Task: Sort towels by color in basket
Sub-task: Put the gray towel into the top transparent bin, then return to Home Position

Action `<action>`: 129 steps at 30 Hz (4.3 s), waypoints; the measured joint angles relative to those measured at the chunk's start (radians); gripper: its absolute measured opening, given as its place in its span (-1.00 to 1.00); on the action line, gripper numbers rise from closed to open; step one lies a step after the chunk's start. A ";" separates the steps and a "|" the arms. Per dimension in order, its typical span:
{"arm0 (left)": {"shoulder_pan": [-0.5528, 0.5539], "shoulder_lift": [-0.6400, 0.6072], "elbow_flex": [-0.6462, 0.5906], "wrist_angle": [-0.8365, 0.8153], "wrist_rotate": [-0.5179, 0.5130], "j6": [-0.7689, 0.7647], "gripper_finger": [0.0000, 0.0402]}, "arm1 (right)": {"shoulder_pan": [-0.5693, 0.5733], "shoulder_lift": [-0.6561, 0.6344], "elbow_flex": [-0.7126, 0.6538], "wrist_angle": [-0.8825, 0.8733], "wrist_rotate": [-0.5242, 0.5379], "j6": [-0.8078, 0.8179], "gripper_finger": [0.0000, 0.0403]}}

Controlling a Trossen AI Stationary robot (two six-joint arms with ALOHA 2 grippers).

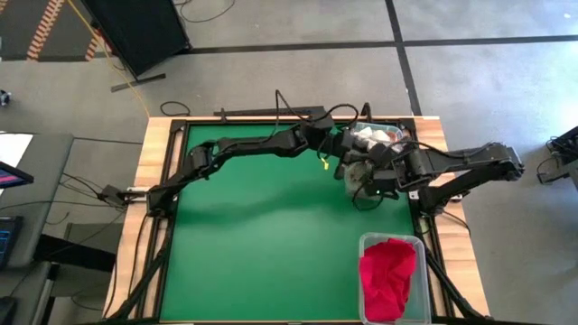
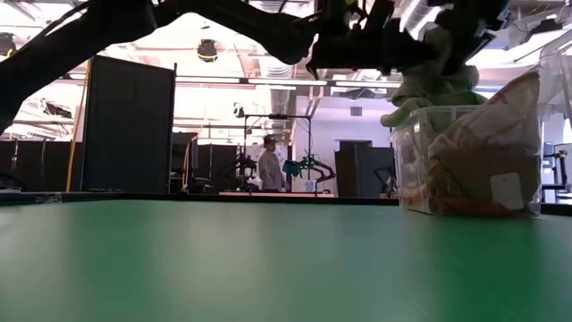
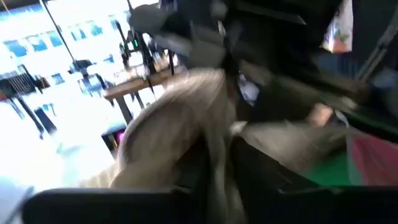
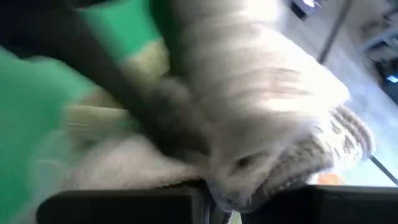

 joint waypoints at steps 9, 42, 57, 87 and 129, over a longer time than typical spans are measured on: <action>0.018 0.003 -0.006 -0.235 0.014 0.058 -0.22 | -0.102 0.000 0.001 -0.085 -0.068 0.045 -0.66; 0.004 -0.548 -0.003 -1.278 -0.186 0.266 -0.02 | -0.588 -0.007 -0.462 0.436 -0.552 -0.306 -0.56; -0.012 -0.603 -0.003 -1.551 -0.372 0.120 -0.02 | -0.425 -0.083 -0.195 0.255 -0.610 -0.314 0.03; -0.023 -1.012 -0.524 -1.124 -0.326 0.114 -0.02 | -0.064 -0.541 -0.069 0.348 -0.595 -0.416 0.12; -0.017 -1.745 -1.906 0.100 -0.269 -0.182 -0.02 | 0.091 -1.194 -0.527 0.669 -0.561 -0.594 0.12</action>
